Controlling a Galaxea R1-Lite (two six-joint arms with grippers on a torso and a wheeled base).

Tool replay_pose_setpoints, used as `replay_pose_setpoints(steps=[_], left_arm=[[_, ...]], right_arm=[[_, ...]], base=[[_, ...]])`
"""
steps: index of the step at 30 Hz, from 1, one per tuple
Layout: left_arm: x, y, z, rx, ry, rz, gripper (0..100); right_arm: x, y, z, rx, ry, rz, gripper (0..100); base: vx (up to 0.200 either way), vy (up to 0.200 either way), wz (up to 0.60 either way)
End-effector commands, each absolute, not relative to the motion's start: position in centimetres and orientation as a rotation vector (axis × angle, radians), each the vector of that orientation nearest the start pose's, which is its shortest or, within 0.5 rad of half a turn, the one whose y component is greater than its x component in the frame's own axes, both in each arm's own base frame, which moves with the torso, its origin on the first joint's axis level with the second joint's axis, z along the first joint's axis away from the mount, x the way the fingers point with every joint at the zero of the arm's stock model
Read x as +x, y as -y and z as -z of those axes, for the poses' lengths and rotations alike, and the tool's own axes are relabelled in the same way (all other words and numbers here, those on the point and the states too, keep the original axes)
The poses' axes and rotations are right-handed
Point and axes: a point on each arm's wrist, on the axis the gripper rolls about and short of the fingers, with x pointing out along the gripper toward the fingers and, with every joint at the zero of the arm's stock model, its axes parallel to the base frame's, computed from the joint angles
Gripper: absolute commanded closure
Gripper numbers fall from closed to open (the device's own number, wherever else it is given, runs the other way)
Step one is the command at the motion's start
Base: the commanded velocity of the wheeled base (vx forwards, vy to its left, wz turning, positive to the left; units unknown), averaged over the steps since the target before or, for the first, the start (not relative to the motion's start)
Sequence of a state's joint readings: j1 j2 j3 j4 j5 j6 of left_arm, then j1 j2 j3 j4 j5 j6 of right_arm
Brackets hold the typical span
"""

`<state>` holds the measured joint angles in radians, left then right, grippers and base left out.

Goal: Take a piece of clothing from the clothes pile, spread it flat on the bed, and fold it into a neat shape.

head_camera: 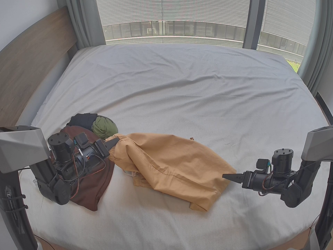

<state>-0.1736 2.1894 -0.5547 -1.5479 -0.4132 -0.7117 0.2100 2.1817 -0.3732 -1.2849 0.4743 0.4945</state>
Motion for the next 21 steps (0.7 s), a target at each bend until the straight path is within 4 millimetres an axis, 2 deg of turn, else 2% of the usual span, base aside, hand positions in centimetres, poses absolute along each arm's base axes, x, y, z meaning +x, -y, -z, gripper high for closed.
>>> replay_pose_setpoints(steps=[1,7,14,21], left_arm=[[33.3,6.7,-5.5,-0.701,-0.293,0.529,100],[33.3,6.7,-5.6,-0.699,-0.289,0.529,100],[33.3,6.7,-5.8,-0.699,-0.286,0.530,100],[33.3,6.7,-5.8,-0.699,-0.282,0.530,100]], right_arm=[[28.1,-7.4,1.0,0.548,-0.754,-0.516,0],[27.5,-8.7,2.5,0.533,-0.806,-0.540,0],[28.1,-8.6,5.3,0.561,-0.782,-0.526,0],[28.3,-9.2,5.3,0.615,-0.788,-0.524,0]], base=[[0.000,0.000,0.00],[0.000,0.000,0.00],[0.000,0.000,0.00],[0.000,0.000,0.00]])
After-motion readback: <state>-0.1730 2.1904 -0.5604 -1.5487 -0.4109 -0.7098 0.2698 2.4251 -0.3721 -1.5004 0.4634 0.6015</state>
